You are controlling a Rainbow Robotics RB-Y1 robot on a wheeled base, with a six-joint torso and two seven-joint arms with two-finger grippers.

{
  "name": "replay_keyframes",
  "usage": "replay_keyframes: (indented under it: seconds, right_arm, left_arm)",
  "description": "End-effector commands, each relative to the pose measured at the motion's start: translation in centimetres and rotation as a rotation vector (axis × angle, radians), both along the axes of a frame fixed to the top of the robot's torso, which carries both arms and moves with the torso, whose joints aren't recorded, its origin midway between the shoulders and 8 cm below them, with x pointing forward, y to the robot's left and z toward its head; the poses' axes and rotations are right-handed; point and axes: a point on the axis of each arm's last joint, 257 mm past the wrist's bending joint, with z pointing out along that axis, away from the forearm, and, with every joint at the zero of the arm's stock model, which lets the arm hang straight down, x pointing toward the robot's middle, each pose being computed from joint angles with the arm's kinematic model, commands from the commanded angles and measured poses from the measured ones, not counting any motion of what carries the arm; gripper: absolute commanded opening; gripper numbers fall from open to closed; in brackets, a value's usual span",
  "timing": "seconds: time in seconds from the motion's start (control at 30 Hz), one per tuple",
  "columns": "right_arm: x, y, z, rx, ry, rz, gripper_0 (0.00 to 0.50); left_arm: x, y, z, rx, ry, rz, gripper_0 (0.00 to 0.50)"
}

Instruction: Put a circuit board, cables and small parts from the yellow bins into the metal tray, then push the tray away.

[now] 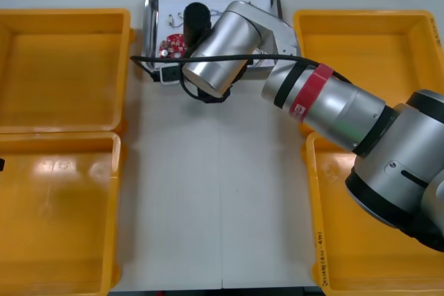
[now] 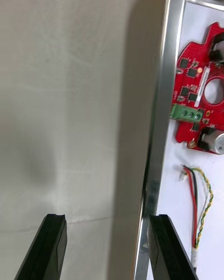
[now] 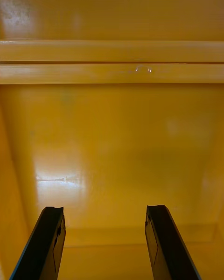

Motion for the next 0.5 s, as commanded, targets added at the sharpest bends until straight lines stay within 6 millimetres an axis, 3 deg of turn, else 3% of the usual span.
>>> replay_keyframes:
  seconds: [0.03, 0.33, 0.5]
  right_arm:
    - [-0.6, 1.1, 6.3, 0.026, -0.048, 0.043, 0.500]
    - [-3.0, -0.1, 8.3, 0.020, -0.005, 0.036, 0.500]
    - [-4.8, -0.7, 7.7, 0.095, 0.098, -0.028, 0.500]
  left_arm:
    - [0.2, 0.1, 0.6, 0.014, -0.033, -0.012, 0.500]
    - [0.2, 0.1, 0.6, 0.014, -0.033, -0.012, 0.500]
    - [0.2, 0.1, 0.6, 0.014, -0.033, -0.012, 0.500]
